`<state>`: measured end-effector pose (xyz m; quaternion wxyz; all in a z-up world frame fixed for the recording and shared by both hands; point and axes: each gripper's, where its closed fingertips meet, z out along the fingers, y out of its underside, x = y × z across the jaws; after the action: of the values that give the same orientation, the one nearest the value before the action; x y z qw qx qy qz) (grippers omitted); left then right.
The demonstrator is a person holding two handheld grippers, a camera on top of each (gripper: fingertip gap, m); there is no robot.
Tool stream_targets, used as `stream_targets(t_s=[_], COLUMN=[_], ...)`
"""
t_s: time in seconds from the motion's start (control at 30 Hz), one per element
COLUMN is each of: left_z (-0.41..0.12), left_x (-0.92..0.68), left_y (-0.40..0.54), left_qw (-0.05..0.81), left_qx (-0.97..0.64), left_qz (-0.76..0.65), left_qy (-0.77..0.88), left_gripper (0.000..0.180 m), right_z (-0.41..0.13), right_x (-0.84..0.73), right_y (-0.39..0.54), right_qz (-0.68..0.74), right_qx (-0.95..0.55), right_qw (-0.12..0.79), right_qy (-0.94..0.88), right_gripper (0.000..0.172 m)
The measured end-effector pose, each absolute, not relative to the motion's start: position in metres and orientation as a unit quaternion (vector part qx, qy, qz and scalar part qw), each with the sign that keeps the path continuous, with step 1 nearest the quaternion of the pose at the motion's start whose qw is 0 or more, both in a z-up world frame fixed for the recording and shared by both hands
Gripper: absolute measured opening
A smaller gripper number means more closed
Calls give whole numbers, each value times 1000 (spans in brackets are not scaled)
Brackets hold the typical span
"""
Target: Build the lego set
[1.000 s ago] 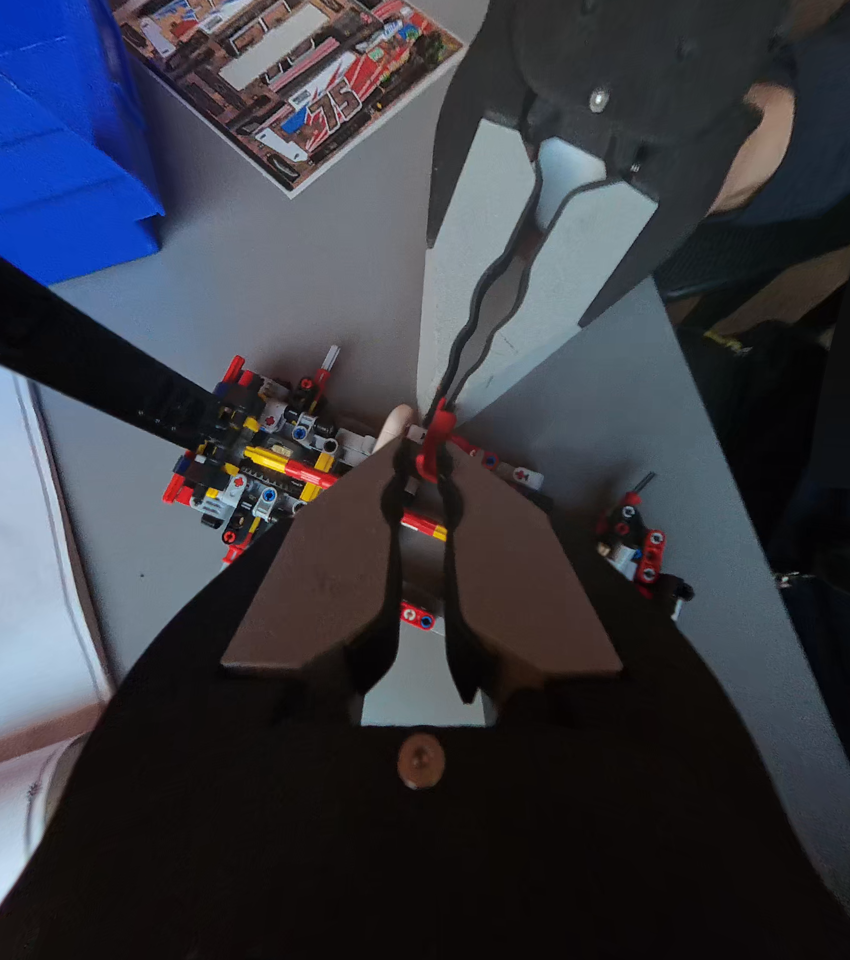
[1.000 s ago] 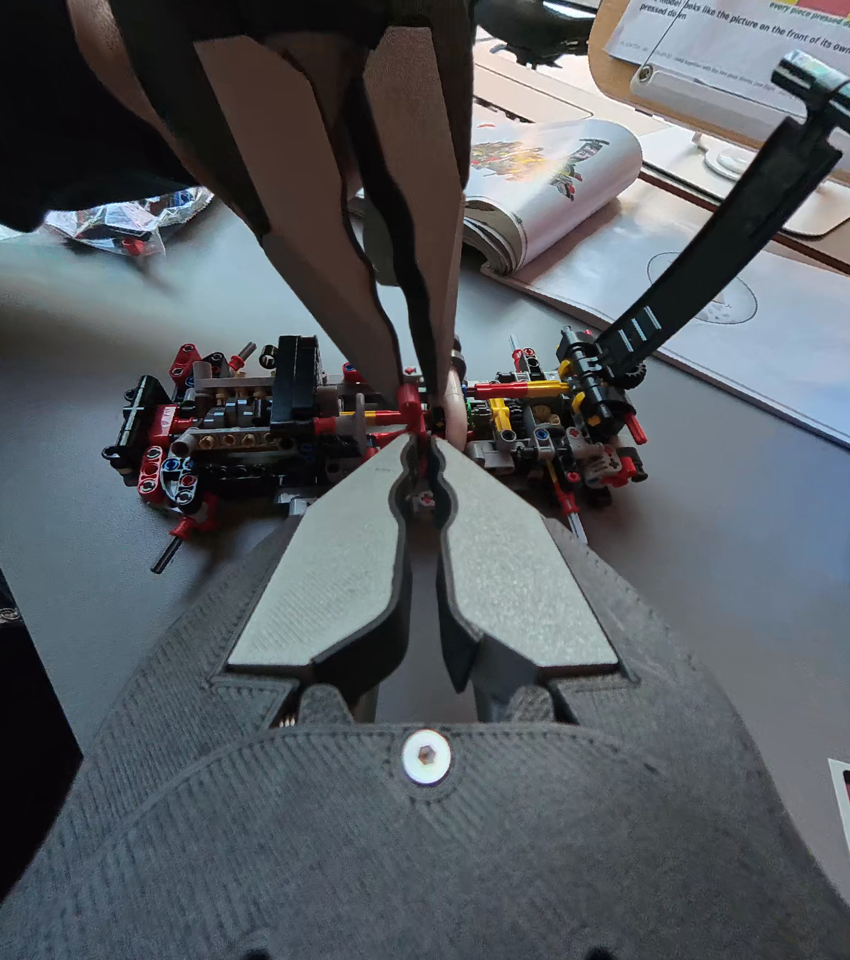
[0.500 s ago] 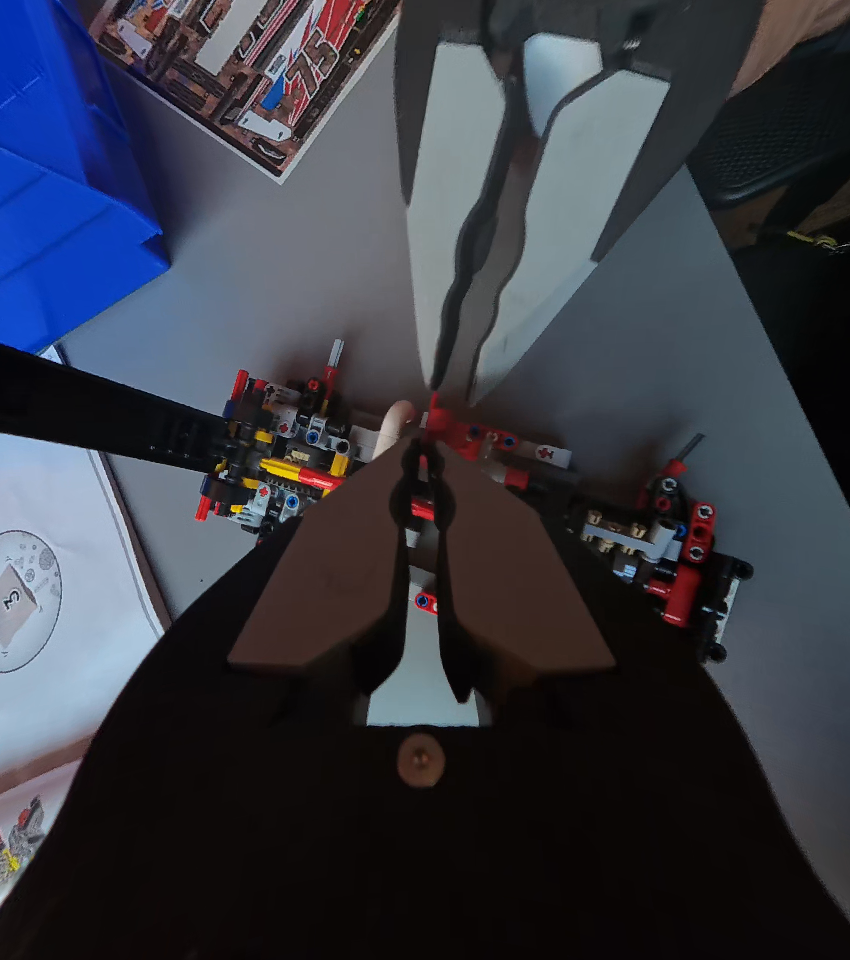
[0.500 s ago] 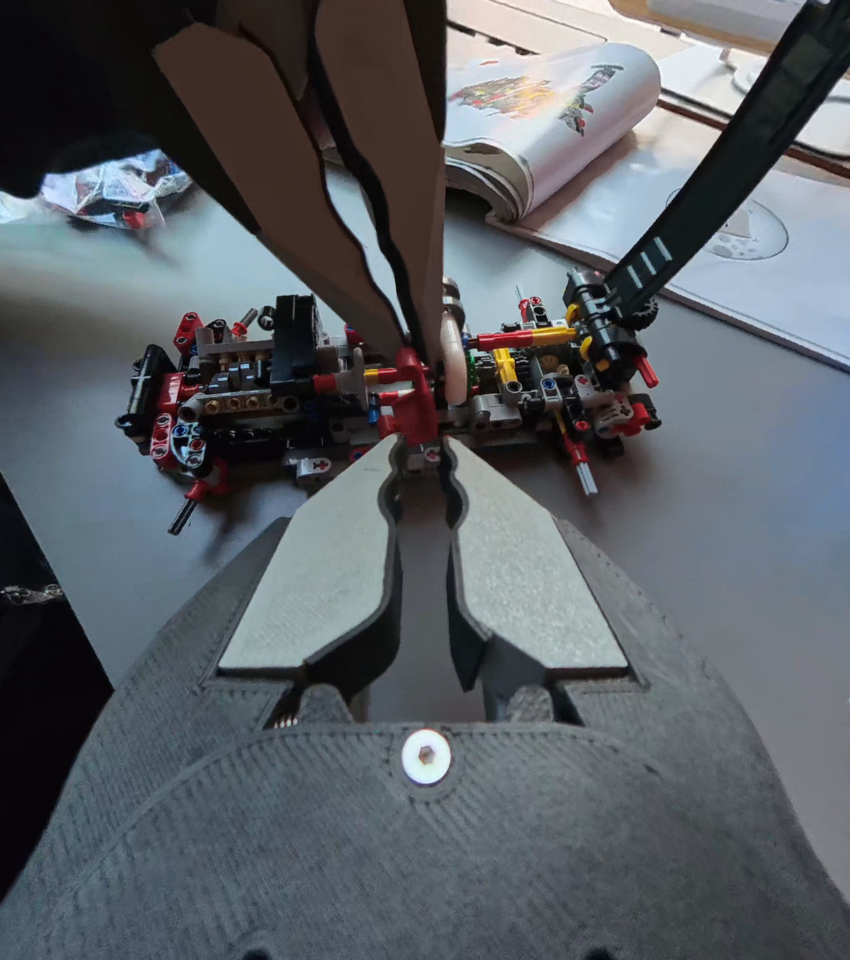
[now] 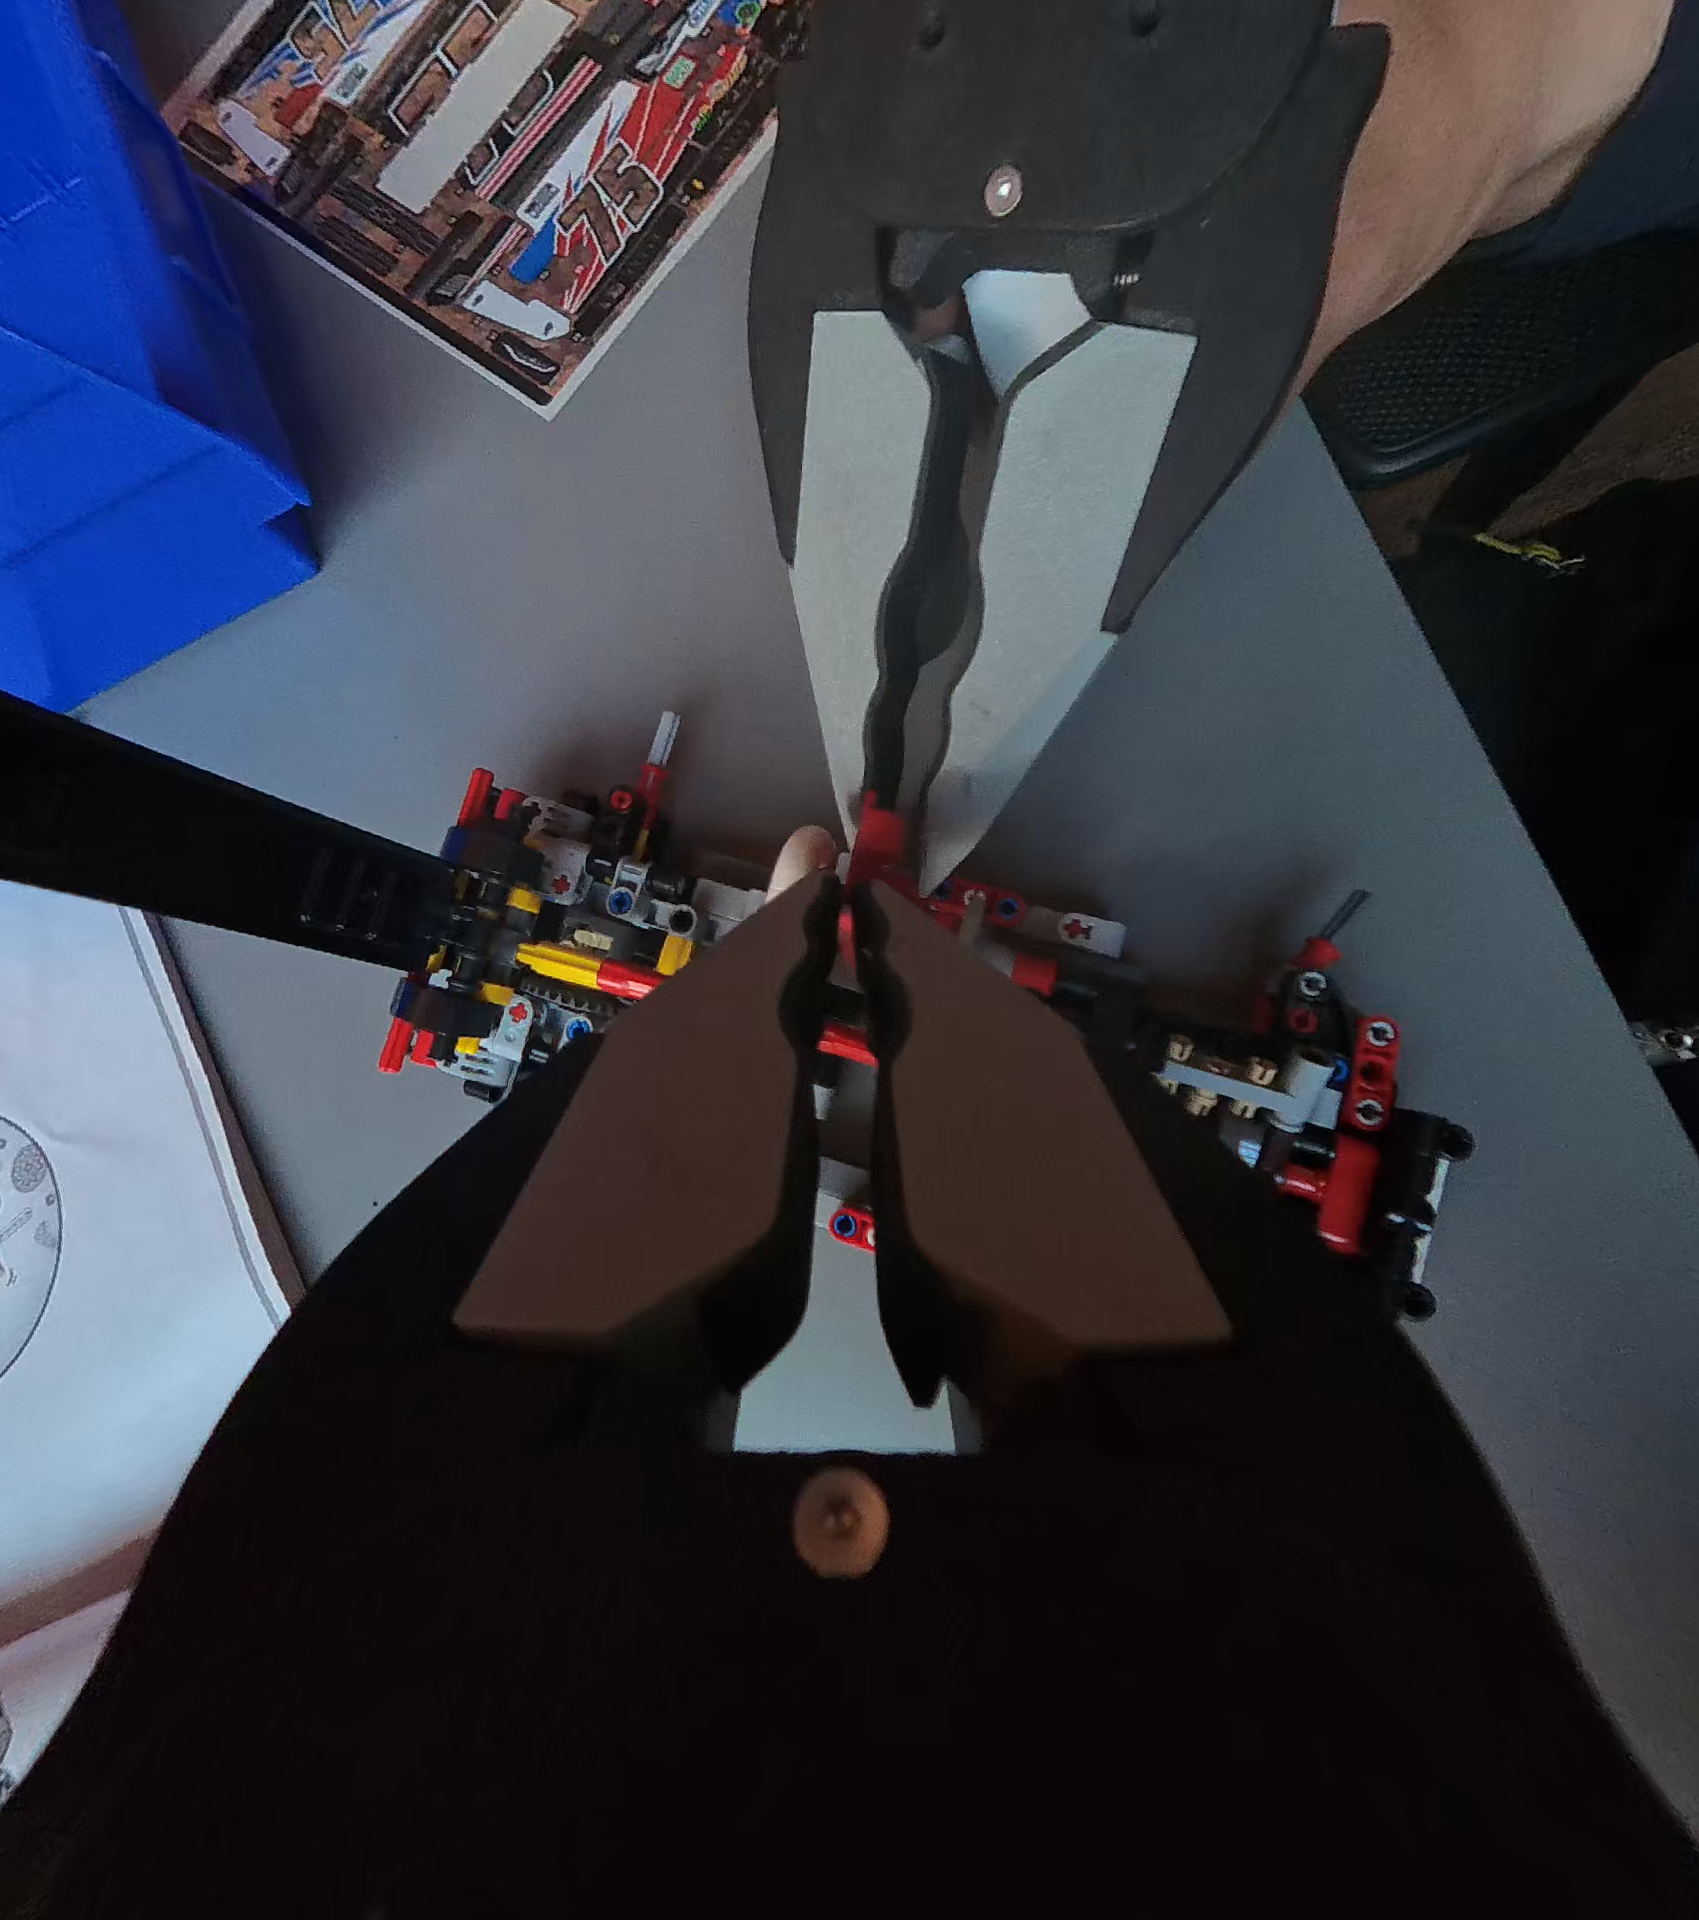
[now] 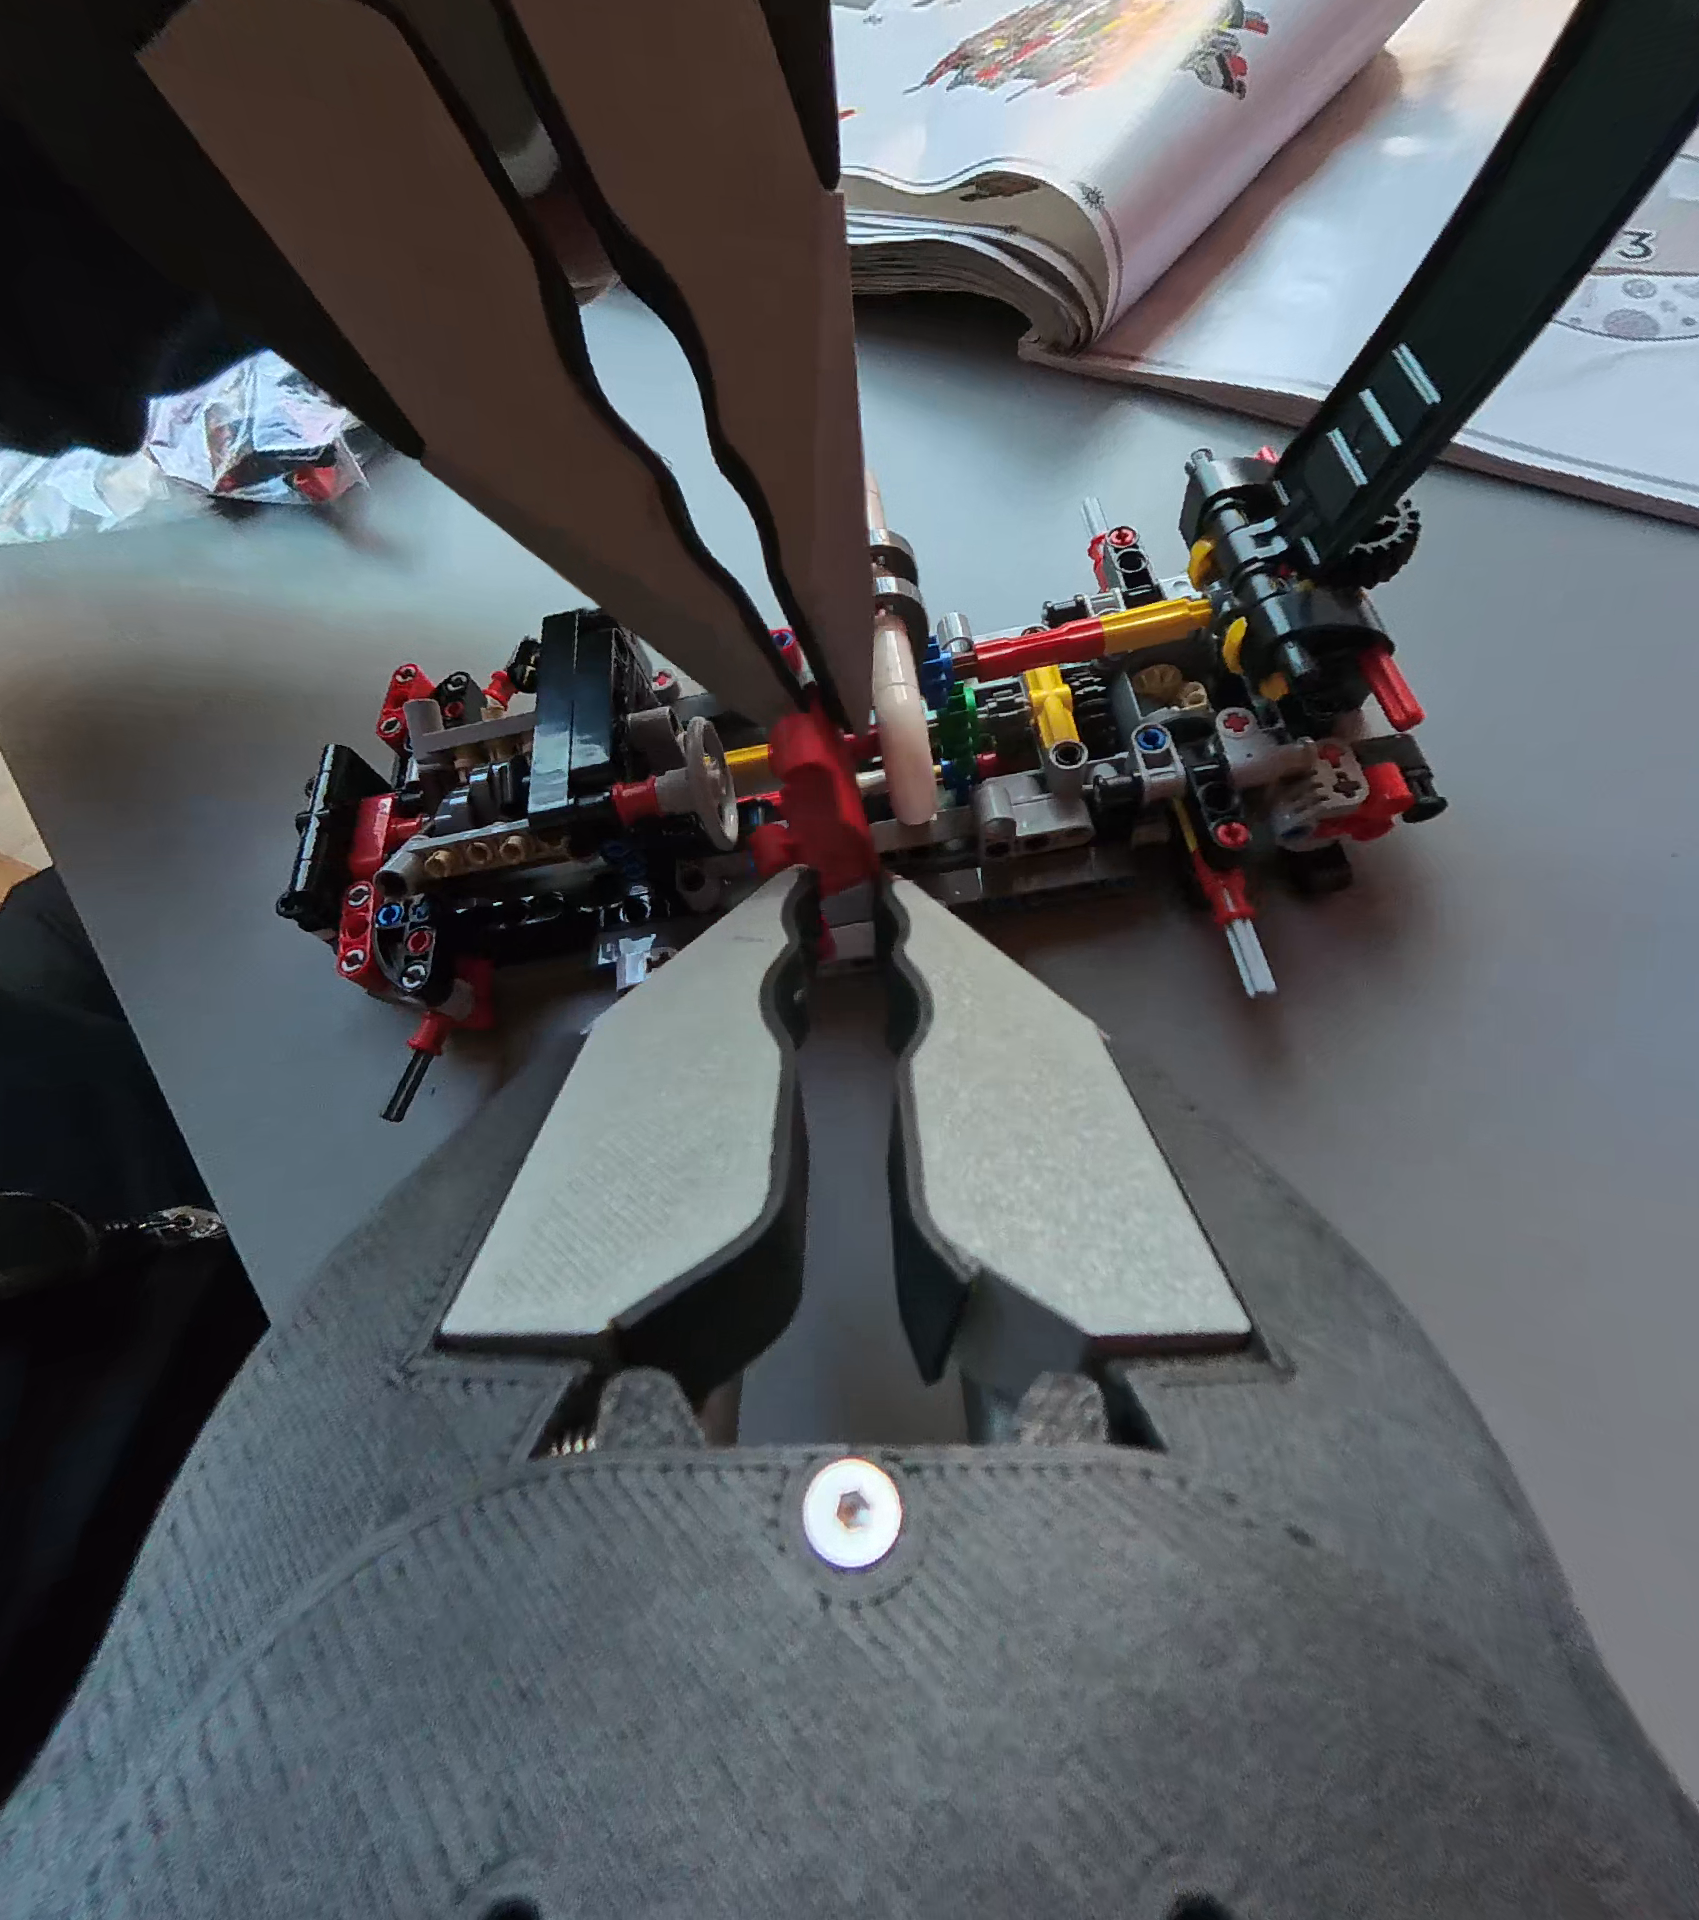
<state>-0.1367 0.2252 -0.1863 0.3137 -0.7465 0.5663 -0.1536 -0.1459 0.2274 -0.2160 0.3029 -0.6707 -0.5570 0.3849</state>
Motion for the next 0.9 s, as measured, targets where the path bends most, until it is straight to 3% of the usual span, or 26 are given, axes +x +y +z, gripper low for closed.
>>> stream_targets(t_s=[0.03,0.4,0.53,0.67,0.9], left_z=[-185,-184,-178,-170,-195], left_x=[-136,-137,-148,-158,-150], left_y=[226,225,219,198,182], left_qw=[318,325,325,297,221], left_qx=[-746,-759,-782,-803,-818], left_qz=[-157,-186,-181,-243,-262], left_qy=[564,533,500,457,461], left_gripper=[0,0,11,37,40], right_z=[-216,-211,-216,-220,-220], right_x=[-145,-145,-142,-142,-146], right_y=[229,226,225,227,228], right_qz=[384,433,419,401,393], right_qx=[-673,-673,-685,-689,-684], right_qw=[303,270,264,273,283], right_qy=[-555,-535,-535,-539,-545], right_gripper=[10,1,1,0,0])
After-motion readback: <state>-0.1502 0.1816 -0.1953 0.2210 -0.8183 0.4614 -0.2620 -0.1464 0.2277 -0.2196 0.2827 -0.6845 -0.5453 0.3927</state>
